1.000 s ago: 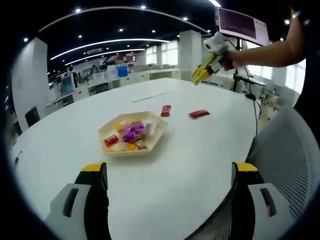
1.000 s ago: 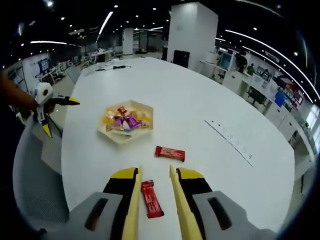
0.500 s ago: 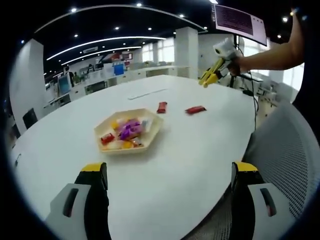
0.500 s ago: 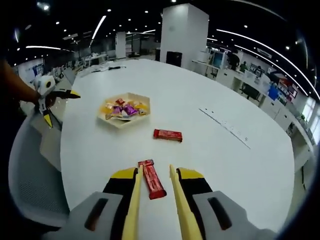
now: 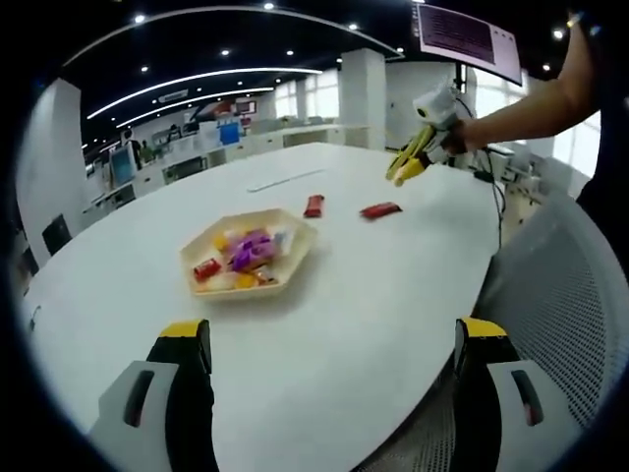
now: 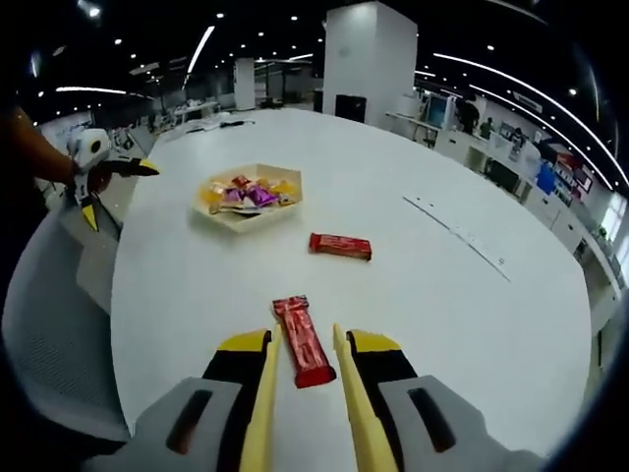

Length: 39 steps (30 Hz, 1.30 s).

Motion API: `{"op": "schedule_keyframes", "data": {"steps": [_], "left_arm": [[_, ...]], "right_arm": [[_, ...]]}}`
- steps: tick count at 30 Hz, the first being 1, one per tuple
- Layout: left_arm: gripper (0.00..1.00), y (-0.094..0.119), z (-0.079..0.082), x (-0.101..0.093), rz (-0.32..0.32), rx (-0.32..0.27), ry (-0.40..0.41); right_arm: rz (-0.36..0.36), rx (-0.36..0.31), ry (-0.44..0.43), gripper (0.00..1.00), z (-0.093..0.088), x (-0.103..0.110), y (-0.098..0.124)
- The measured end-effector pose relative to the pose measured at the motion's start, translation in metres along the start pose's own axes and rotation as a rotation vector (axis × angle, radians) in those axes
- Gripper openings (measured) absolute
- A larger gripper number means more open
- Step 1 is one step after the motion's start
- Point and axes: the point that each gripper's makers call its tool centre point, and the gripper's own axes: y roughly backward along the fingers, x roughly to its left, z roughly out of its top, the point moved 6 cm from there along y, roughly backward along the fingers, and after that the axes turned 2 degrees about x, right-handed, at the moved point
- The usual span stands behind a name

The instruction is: Place the target food into the container with the food tongs after gripping and lifting it, then release it inside without dropping or visibly crushing the food.

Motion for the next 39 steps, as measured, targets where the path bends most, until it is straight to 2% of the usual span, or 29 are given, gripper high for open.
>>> {"op": "schedule_keyframes", "data": {"steps": [2, 6, 8, 10, 13, 14, 15, 16, 17, 18, 19, 23, 31, 39], "left_arm": [[0.99, -0.001, -0.001, -0.002, -0.010, 0.010, -0.003], [0.99, -0.001, -0.001, -0.001, -0.009, 0.012, 0.001], [0.99, -0.001, -0.001, 0.000, -0.007, 0.007, 0.007], [0.99, -0.001, -0.001, 0.000, -0.007, 0.007, 0.007], [0.99, 0.000, 0.000, 0.000, -0.005, 0.003, 0.008], [0.99, 0.000, -0.001, 0.001, -0.004, 0.004, 0.011], [0.99, 0.000, -0.001, 0.001, -0.004, 0.003, 0.011], [0.99, 0.000, 0.000, 0.001, -0.005, 0.002, 0.011], [0.99, 0.000, 0.000, 0.001, -0.006, 0.002, 0.012], [0.99, 0.000, 0.000, 0.001, -0.006, 0.002, 0.011], [0.99, 0.000, 0.001, 0.001, -0.005, 0.000, 0.010], [0.99, 0.000, 0.001, 0.002, -0.002, -0.003, 0.013], [0.99, 0.001, 0.001, 0.002, -0.002, -0.012, 0.009], [0.99, 0.002, 0.004, 0.003, 0.005, -0.028, 0.014]], "right_arm": [[0.036, 0.030, -0.028, 0.29, -0.007, 0.000, -0.010], [0.032, 0.054, 0.004, 0.30, -0.012, 0.002, -0.021], [-0.005, 0.099, 0.070, 0.29, -0.017, -0.001, -0.023], [0.016, 0.083, 0.044, 0.30, -0.018, 0.000, -0.027], [0.031, 0.107, 0.027, 0.30, -0.022, 0.000, -0.033], [0.038, 0.134, 0.023, 0.30, -0.027, 0.001, -0.036], [0.011, 0.143, 0.053, 0.29, -0.029, -0.002, -0.034], [0.023, 0.139, -0.031, 0.29, -0.029, -0.002, -0.033], [-0.013, 0.129, -0.062, 0.27, -0.027, -0.004, -0.035], [-0.010, 0.132, -0.044, 0.26, -0.026, -0.004, -0.037], [-0.018, 0.146, -0.076, 0.25, -0.024, -0.002, -0.036], [-0.027, 0.198, -0.041, 0.23, -0.017, -0.001, -0.039], [-0.024, 0.201, -0.064, 0.24, -0.015, -0.002, -0.032], [-0.044, 0.168, -0.112, 0.24, 0.000, -0.010, -0.017]]}}
